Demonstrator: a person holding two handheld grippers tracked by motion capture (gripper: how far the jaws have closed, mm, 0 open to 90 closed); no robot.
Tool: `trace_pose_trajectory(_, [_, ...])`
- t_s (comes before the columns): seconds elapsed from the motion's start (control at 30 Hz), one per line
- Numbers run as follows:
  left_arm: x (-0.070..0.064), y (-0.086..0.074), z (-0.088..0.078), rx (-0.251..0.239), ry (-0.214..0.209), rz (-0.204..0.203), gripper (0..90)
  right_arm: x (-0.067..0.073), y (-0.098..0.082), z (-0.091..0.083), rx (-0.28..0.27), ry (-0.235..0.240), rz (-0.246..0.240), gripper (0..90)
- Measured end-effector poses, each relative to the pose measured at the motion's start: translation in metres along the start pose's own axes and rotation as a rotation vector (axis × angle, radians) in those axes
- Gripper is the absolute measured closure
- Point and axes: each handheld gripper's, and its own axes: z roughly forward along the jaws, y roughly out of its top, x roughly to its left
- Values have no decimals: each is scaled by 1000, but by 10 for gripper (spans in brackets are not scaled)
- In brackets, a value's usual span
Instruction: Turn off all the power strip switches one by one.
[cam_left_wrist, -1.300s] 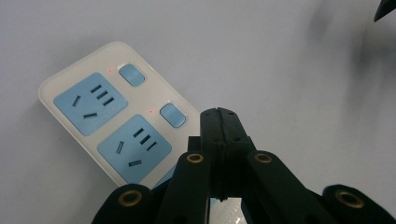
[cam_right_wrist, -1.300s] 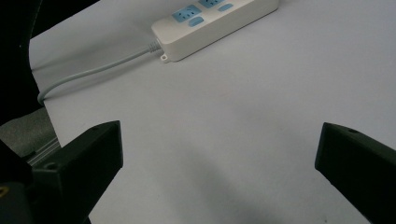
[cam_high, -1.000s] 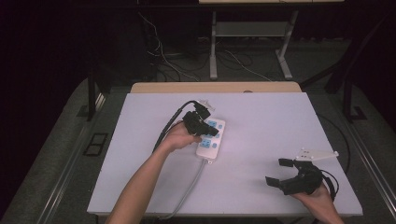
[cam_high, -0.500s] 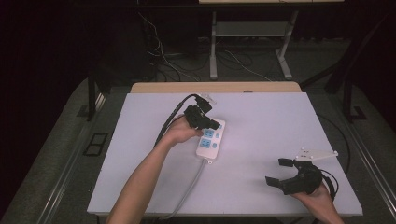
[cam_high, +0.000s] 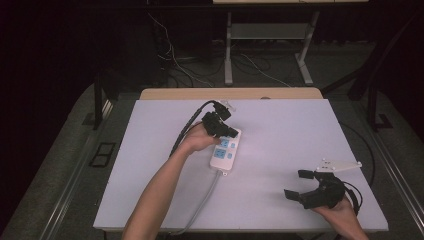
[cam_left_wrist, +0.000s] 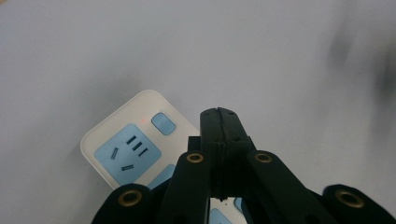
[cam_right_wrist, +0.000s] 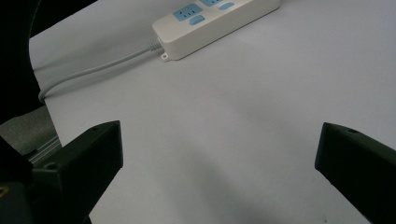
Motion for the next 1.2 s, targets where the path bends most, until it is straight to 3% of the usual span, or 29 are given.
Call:
trace_pose_trajectory(0.5, [5, -10, 17, 41, 2, -6, 895, 0, 0, 0, 5, -2, -1, 8])
trace_pose_trajectory(1.2, [3, -17, 28, 82, 9, 1, 895, 0, 0, 0, 11, -6, -3, 8])
